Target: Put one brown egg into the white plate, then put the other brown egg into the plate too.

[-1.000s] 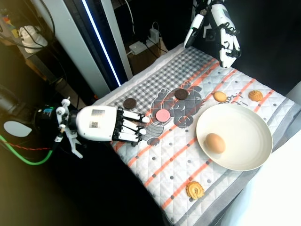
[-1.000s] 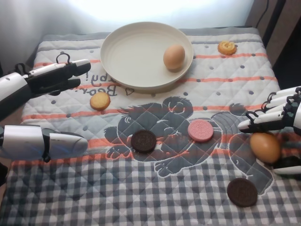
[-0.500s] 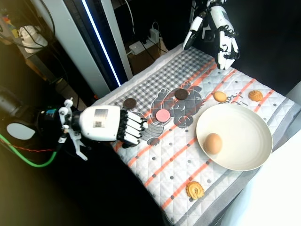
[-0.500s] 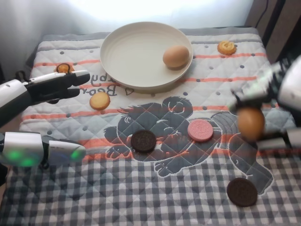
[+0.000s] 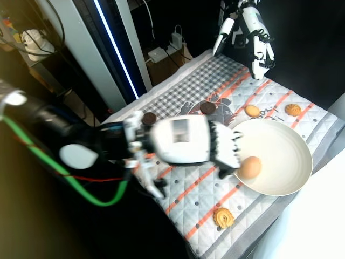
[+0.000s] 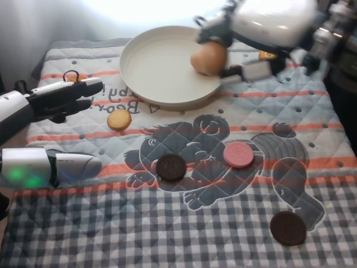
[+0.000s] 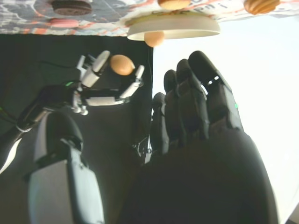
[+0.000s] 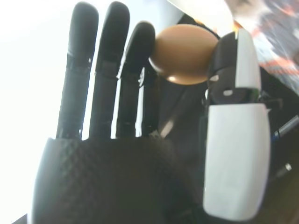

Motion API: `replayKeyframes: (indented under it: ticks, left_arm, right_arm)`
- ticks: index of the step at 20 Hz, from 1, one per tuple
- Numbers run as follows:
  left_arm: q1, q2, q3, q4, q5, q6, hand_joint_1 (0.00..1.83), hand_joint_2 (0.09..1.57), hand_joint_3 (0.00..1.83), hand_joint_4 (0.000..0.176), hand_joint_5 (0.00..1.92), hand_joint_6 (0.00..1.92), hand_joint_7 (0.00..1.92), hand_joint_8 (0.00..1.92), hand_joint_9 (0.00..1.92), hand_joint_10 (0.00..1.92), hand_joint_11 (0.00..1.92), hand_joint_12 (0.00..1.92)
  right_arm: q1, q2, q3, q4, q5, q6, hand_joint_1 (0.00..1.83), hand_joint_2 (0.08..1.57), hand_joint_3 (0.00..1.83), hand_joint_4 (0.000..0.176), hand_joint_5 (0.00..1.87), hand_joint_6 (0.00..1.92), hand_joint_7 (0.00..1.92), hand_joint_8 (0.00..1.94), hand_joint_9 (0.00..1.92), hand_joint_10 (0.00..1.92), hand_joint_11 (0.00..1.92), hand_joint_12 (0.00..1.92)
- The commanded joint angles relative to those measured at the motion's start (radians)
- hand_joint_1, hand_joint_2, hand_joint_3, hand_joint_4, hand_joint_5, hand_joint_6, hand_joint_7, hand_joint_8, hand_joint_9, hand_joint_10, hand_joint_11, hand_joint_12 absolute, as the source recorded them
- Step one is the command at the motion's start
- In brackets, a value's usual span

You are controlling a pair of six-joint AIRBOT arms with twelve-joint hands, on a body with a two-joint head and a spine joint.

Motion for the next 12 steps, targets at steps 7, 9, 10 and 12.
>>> replayKeyframes:
  ticks: [7, 9, 10, 12]
  left_arm:
    - [-0.023, -0.019, 0.018, 0.011, -0.102, -0.008, 0.7, 0.88, 0.0, 0.138, 0.24, 0.0, 0.43, 0.01, 0.37, 0.01, 0.0, 1.14]
    - [-0.019, -0.019, 0.018, -0.002, -0.111, -0.008, 0.71, 0.88, 0.0, 0.139, 0.25, 0.01, 0.43, 0.01, 0.38, 0.01, 0.0, 1.15]
    - [-0.015, -0.019, 0.018, -0.013, -0.118, -0.008, 0.71, 0.88, 0.0, 0.125, 0.25, 0.01, 0.43, 0.01, 0.38, 0.01, 0.0, 1.15]
    - [-0.008, -0.02, 0.02, -0.038, -0.135, -0.008, 0.7, 0.88, 0.0, 0.115, 0.23, 0.0, 0.44, 0.0, 0.38, 0.01, 0.0, 1.17]
  right_arm:
    - [0.047, -0.041, 0.032, 0.02, 0.04, -0.003, 0.78, 0.87, 0.0, 0.125, 0.25, 0.0, 0.48, 0.01, 0.49, 0.12, 0.04, 1.15]
    - [0.047, -0.03, 0.015, 0.027, 0.041, -0.003, 0.7, 0.85, 0.0, 0.125, 0.09, 0.0, 0.31, 0.0, 0.37, 0.01, 0.0, 1.05]
    - [0.047, -0.028, 0.004, 0.032, 0.046, -0.003, 0.69, 0.85, 0.0, 0.133, 0.05, 0.0, 0.27, 0.0, 0.33, 0.01, 0.0, 0.94]
    - [0.047, -0.005, -0.012, 0.043, 0.063, -0.003, 0.69, 0.84, 0.0, 0.141, 0.0, 0.0, 0.22, 0.0, 0.24, 0.0, 0.0, 0.76]
